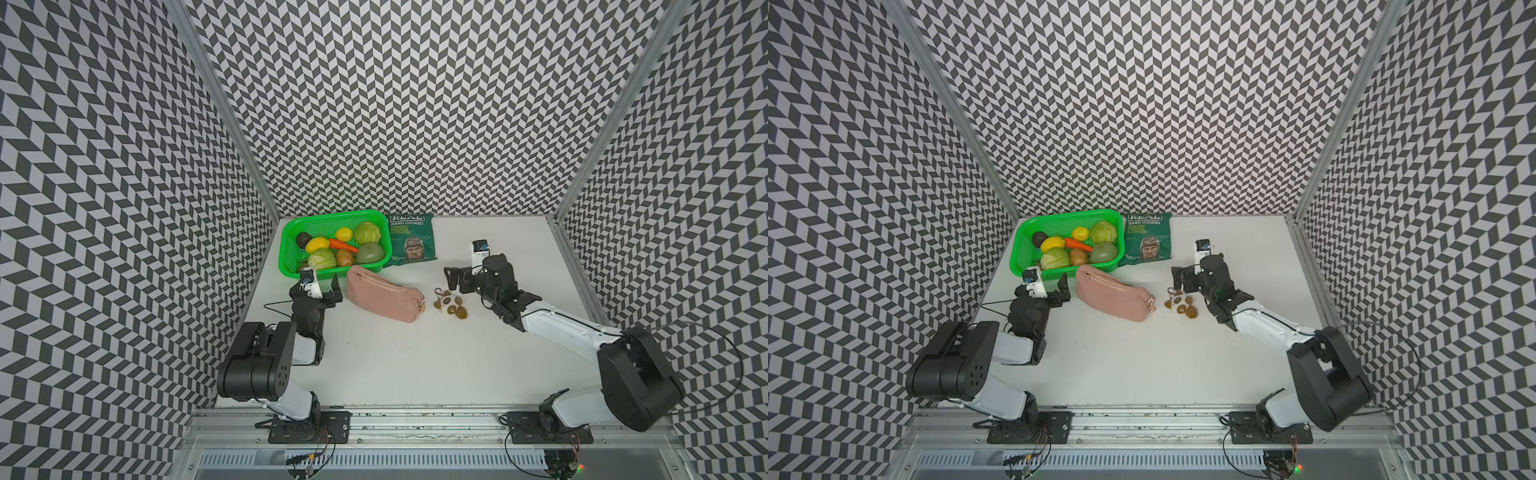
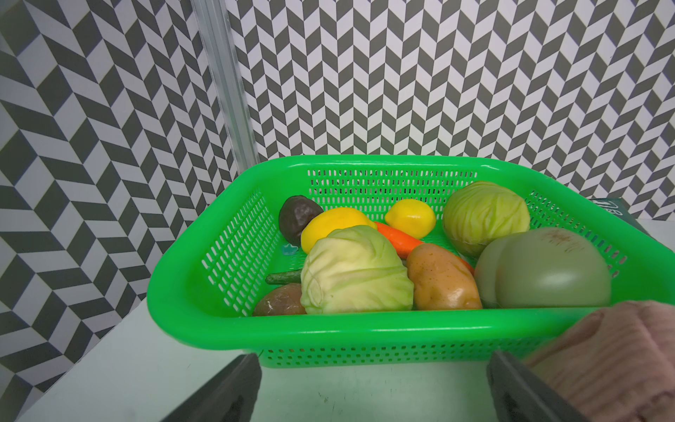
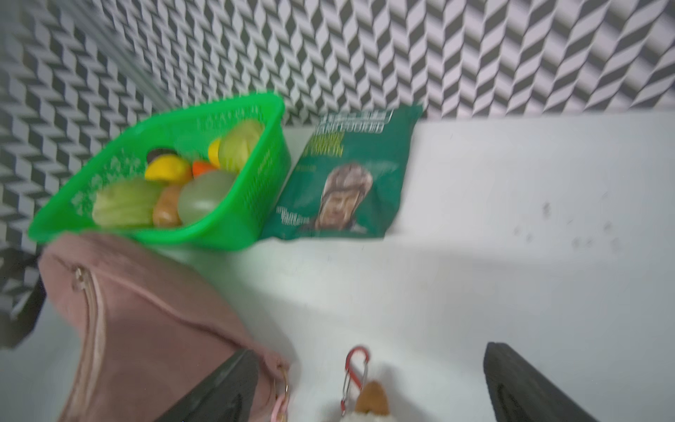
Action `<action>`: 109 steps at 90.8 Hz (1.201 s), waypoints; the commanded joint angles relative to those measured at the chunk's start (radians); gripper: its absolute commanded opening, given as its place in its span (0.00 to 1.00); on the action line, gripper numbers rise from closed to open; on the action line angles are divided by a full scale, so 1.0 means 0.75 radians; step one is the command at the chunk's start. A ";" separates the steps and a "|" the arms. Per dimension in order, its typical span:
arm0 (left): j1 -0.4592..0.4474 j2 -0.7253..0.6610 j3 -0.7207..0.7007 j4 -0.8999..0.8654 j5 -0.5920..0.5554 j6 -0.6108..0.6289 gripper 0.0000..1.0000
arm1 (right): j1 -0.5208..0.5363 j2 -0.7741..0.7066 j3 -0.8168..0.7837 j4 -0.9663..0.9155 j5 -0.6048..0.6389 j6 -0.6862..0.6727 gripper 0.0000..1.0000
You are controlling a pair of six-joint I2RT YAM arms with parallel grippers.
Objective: Remove the decoration from the bag
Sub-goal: Adjust the decoration item at the center of the board, then reset both arms
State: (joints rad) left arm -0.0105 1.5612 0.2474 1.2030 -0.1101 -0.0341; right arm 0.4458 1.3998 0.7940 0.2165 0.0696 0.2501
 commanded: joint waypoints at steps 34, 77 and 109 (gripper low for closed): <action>0.000 -0.016 0.018 0.028 0.006 0.017 1.00 | -0.338 -0.120 -0.558 0.897 0.652 -0.311 1.00; -0.002 -0.020 0.016 0.030 0.004 0.019 1.00 | -0.489 0.167 -0.715 1.350 0.300 -0.272 1.00; -0.002 -0.007 0.033 0.009 0.005 0.019 1.00 | -0.488 0.173 -0.719 1.371 0.301 -0.274 1.00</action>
State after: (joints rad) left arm -0.0105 1.5612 0.2474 1.2026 -0.1101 -0.0341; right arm 0.0818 1.5452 0.2508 1.2221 0.3088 0.0334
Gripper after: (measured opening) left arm 0.999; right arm 0.996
